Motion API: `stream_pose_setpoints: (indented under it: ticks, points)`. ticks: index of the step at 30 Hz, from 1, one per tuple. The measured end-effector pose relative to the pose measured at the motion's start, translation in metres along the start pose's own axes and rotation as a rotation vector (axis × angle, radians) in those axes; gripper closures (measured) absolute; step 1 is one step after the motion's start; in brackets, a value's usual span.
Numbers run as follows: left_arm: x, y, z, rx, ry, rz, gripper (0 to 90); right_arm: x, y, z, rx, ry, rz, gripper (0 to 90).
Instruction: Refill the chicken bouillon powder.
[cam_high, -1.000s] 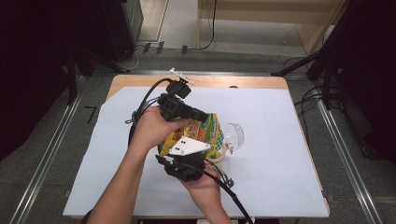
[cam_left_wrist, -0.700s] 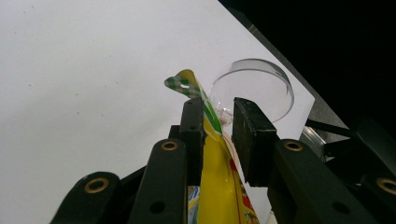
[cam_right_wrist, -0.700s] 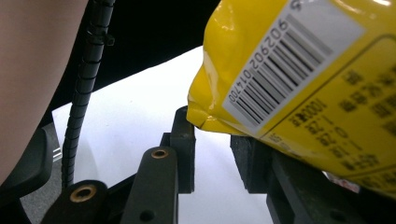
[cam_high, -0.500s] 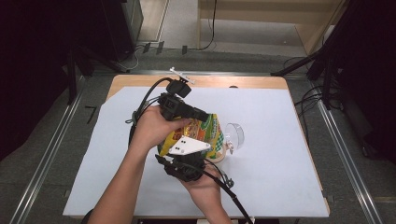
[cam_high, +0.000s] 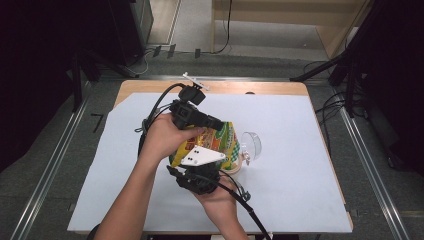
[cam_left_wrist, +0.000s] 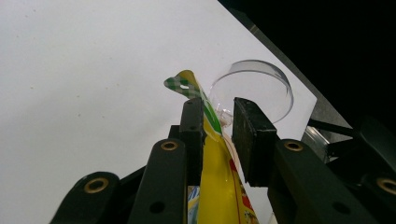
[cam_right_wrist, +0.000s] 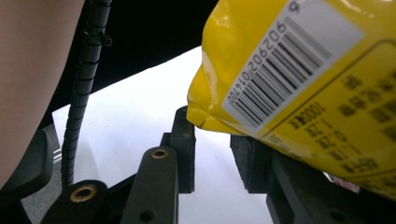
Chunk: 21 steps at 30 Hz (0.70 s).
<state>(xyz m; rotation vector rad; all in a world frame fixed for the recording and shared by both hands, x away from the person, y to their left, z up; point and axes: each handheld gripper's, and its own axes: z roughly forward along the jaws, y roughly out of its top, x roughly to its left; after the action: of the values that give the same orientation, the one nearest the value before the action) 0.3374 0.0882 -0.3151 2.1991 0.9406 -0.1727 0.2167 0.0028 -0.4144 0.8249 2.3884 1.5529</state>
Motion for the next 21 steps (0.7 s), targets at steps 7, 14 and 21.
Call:
stream_pose_setpoints:
  ticks: [7,14,21]
  points:
    - [0.0003,0.0002,0.0008,0.0,-0.004,-0.003,74.5,-0.0002,0.0002,-0.0009,0.004,0.001,0.0,72.1]
    - [-0.0009,0.0004,0.0013,-0.002,0.0,0.003,74.6,-0.0003,-0.0001,-0.0006,0.001,-0.002,0.004,72.1]
    - [-0.0003,0.0005,0.0014,-0.002,-0.001,0.002,74.7,-0.0005,-0.0001,-0.0006,0.003,-0.004,0.004,72.1]
